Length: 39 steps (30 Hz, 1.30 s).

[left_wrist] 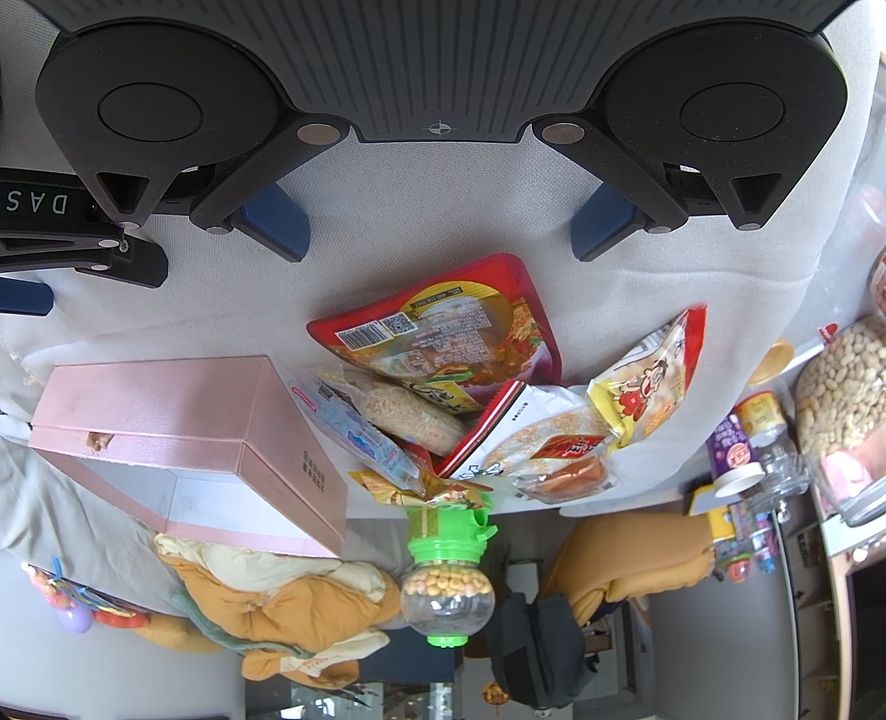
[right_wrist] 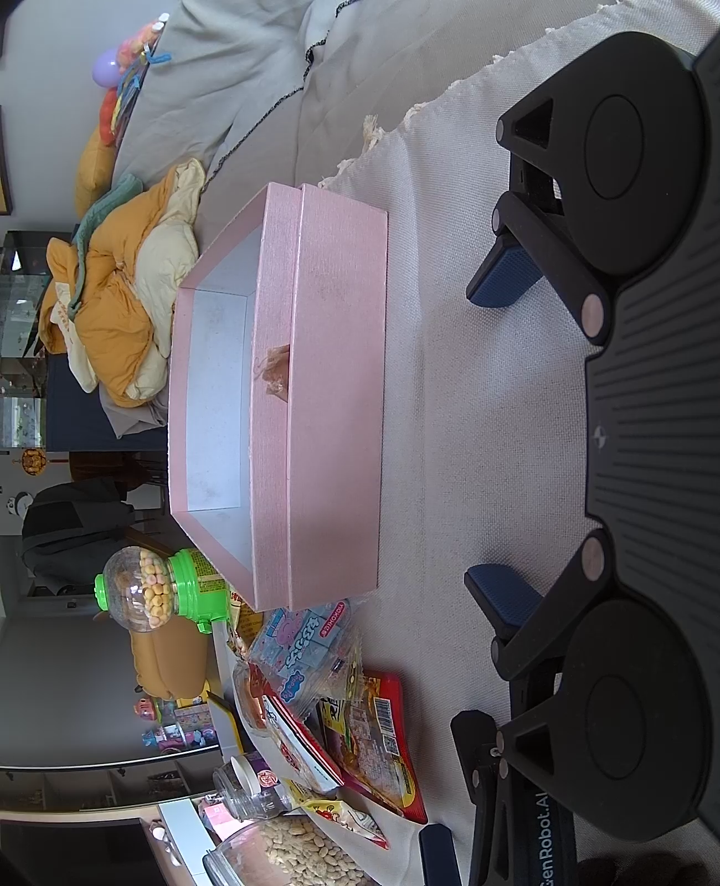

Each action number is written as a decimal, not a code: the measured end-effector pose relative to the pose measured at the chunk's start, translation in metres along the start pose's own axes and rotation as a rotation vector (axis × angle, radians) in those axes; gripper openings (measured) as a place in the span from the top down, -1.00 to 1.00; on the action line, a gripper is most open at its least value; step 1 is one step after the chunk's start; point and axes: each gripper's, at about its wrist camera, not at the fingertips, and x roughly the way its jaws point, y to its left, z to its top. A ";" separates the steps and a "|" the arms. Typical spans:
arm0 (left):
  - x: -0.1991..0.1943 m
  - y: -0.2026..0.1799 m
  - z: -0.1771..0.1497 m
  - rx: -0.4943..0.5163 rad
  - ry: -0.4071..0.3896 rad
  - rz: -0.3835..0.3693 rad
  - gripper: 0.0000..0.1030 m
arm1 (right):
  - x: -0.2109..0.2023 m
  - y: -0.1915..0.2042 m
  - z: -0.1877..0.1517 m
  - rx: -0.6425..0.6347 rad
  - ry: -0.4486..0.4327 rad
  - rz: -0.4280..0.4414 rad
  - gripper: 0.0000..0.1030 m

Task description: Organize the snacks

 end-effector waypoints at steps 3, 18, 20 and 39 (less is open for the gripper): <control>-0.001 0.001 0.000 0.000 -0.001 0.002 -1.00 | 0.000 0.000 0.000 0.000 0.000 0.000 -0.93; -0.001 0.000 0.000 0.001 -0.001 0.006 -1.00 | 0.001 0.000 0.001 0.000 0.001 0.000 -0.94; -0.001 0.000 0.000 0.000 -0.001 0.005 -1.00 | 0.001 0.000 0.001 0.000 0.001 0.000 -0.94; -0.032 0.031 0.027 -0.064 -0.024 -0.134 -0.99 | 0.010 -0.006 0.023 -0.084 0.142 0.073 -1.00</control>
